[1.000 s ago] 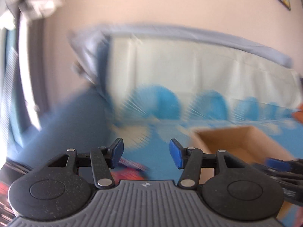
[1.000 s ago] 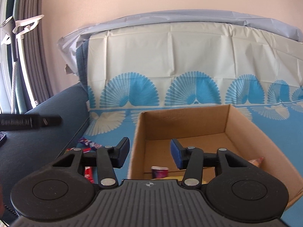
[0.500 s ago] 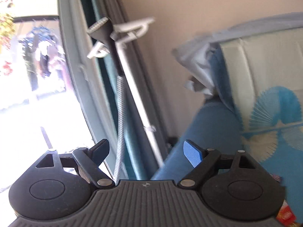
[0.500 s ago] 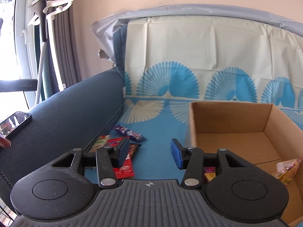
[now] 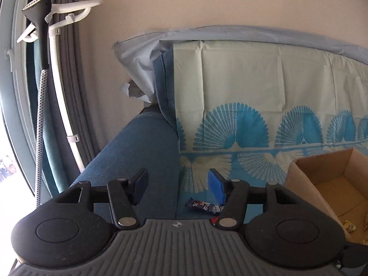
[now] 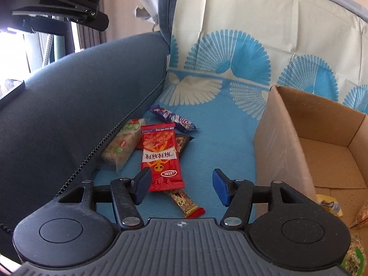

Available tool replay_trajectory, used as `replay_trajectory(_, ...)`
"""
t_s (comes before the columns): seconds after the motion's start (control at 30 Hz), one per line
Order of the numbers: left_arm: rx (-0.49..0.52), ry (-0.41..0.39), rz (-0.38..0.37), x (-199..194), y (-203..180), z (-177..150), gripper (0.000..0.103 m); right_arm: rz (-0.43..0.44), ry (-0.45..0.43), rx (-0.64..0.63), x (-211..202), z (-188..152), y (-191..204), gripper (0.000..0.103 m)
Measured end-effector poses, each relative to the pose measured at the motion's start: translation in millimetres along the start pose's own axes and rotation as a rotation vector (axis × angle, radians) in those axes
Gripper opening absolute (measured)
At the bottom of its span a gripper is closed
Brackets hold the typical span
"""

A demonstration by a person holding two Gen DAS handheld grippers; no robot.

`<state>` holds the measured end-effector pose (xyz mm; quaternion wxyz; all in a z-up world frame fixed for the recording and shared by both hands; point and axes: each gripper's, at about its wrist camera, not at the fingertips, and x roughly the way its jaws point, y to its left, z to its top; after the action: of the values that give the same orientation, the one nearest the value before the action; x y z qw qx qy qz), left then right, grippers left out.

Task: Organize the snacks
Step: 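Move both open grippers back to the snack pile, then grasp the small gold-wrapped bar with the right gripper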

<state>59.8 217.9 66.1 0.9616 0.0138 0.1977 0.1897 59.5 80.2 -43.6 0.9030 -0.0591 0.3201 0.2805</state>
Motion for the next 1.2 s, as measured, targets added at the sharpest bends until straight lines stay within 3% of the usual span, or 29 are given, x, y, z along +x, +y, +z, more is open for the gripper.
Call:
replay_trajectory(0.13,0.008,0.044,-0.102,13.6,-12.5,-16.2,0.065,-0.014,0.057,-0.023,23.8,-2.0,-0.7,0.072)
replay_trajectory(0.27,-0.013,0.218,-0.170,39.8,-18.6,-37.3,0.065,-0.012,0.138,-0.020,51.1,-9.3,-4.3,0.074)
replay_trajectory(0.47,-0.117,0.390,-0.221,69.1,-8.6,-55.4,0.065,0.036,0.161,-0.080,73.7,-16.2,0.7,0.074)
replay_trajectory(0.57,-0.159,0.460,-0.229,80.6,-4.5,-62.1,0.065,0.057,0.172,-0.091,78.0,-21.4,0.7,0.059)
replay_trajectory(0.63,-0.184,0.478,-0.235,84.5,-2.3,-63.3,0.065,0.091,0.160,-0.086,75.8,-21.5,1.6,0.033)
replay_trajectory(0.7,-0.199,0.490,-0.237,87.5,-2.6,-63.4,0.065,0.091,0.148,-0.121,73.1,-23.4,5.8,0.022)
replay_trajectory(0.87,-0.221,0.517,-0.228,93.9,-4.7,-64.9,0.065,0.100,0.133,-0.109,60.5,-25.1,4.5,0.020)
replay_trajectory(1.2,-0.288,0.580,-0.227,102.9,-3.0,-73.4,0.067,0.074,0.222,-0.044,11.8,-50.1,-10.2,0.020)
